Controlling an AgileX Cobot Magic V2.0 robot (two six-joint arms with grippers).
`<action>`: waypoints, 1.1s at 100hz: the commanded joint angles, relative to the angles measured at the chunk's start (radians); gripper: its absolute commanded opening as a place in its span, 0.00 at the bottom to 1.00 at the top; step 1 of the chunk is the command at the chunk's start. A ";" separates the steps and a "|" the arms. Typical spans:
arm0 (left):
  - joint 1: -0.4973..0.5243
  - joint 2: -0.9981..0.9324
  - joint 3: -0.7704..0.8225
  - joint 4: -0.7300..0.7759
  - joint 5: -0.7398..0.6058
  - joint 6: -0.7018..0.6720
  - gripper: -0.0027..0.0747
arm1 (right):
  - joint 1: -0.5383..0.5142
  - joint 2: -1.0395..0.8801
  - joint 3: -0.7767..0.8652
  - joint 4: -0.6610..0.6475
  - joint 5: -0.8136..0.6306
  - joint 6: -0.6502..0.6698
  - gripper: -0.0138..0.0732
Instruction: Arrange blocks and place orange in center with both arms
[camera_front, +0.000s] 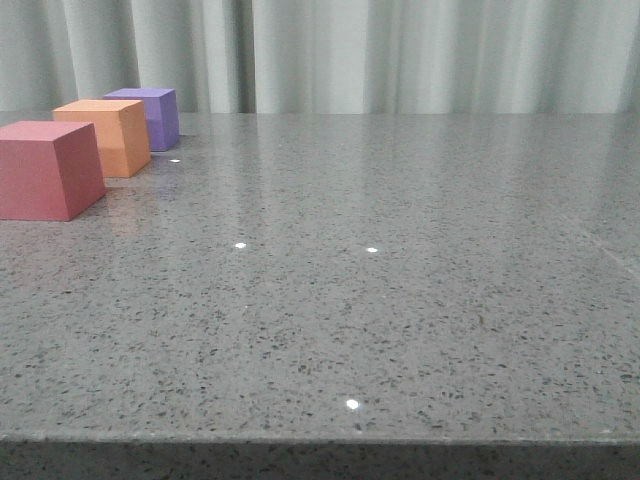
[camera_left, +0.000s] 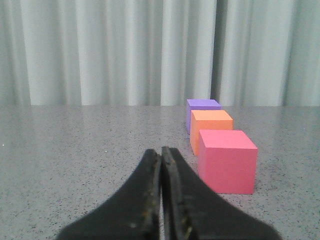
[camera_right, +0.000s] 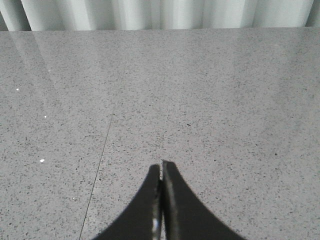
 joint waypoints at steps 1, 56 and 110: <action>0.000 -0.032 0.045 0.001 -0.086 -0.001 0.01 | -0.008 0.005 -0.028 -0.017 -0.073 -0.003 0.08; 0.000 -0.032 0.045 0.001 -0.086 -0.001 0.01 | -0.008 0.005 -0.028 -0.017 -0.073 -0.003 0.08; 0.000 -0.032 0.045 0.001 -0.086 -0.001 0.01 | -0.008 -0.002 -0.027 -0.043 -0.081 -0.003 0.08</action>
